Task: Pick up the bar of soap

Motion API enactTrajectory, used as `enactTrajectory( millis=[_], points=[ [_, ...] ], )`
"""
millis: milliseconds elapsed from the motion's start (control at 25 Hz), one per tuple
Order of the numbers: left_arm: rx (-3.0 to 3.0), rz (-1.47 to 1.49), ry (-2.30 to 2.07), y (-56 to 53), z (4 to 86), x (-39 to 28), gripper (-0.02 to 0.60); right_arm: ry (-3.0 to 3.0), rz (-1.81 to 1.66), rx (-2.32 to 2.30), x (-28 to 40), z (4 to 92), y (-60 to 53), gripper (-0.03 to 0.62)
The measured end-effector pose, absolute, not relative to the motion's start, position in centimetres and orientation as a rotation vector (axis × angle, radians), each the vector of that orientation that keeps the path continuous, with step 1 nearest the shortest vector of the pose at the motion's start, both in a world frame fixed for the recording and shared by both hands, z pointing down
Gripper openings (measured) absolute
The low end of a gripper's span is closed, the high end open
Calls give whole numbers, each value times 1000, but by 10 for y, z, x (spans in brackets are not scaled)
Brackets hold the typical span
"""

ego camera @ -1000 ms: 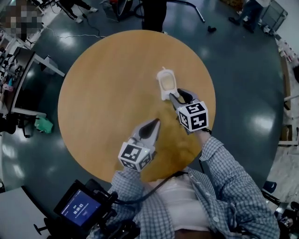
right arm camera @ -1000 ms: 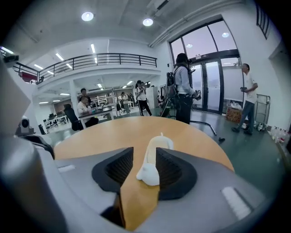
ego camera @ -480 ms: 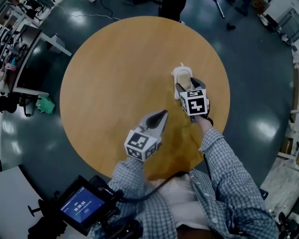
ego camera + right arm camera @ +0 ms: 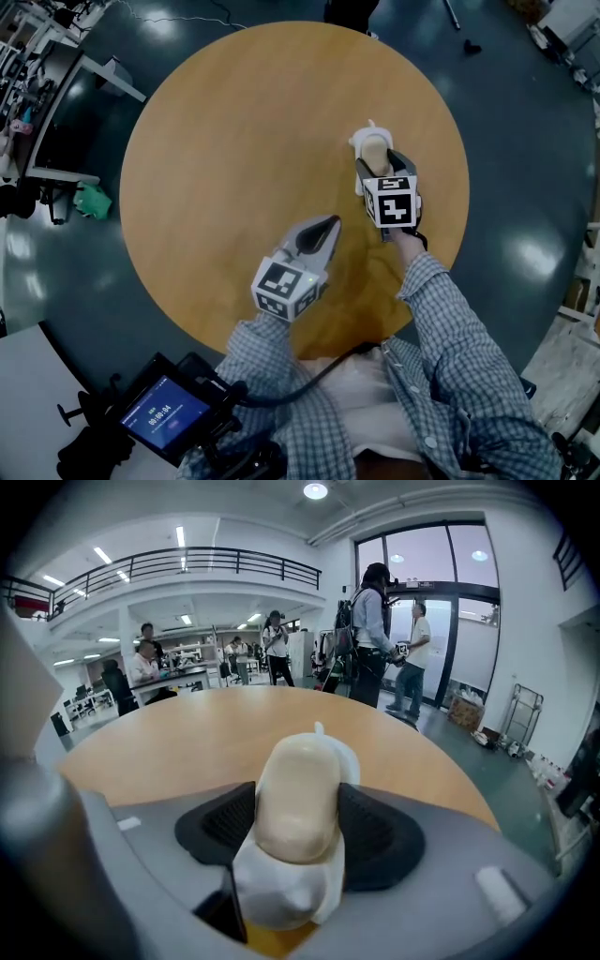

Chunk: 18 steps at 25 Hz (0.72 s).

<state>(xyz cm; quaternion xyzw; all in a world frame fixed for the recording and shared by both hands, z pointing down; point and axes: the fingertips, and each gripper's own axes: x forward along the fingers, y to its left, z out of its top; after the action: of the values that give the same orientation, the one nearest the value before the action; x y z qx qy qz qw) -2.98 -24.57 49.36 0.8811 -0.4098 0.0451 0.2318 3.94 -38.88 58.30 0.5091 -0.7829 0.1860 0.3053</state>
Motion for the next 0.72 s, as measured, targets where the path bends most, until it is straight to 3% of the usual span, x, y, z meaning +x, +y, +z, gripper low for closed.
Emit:
enactTrajectory(
  millis=[720],
  points=[
    [2445, 142, -1123, -240, 496, -29, -2, -2050, 494, 1393, 41, 594, -397, 259]
  ],
)
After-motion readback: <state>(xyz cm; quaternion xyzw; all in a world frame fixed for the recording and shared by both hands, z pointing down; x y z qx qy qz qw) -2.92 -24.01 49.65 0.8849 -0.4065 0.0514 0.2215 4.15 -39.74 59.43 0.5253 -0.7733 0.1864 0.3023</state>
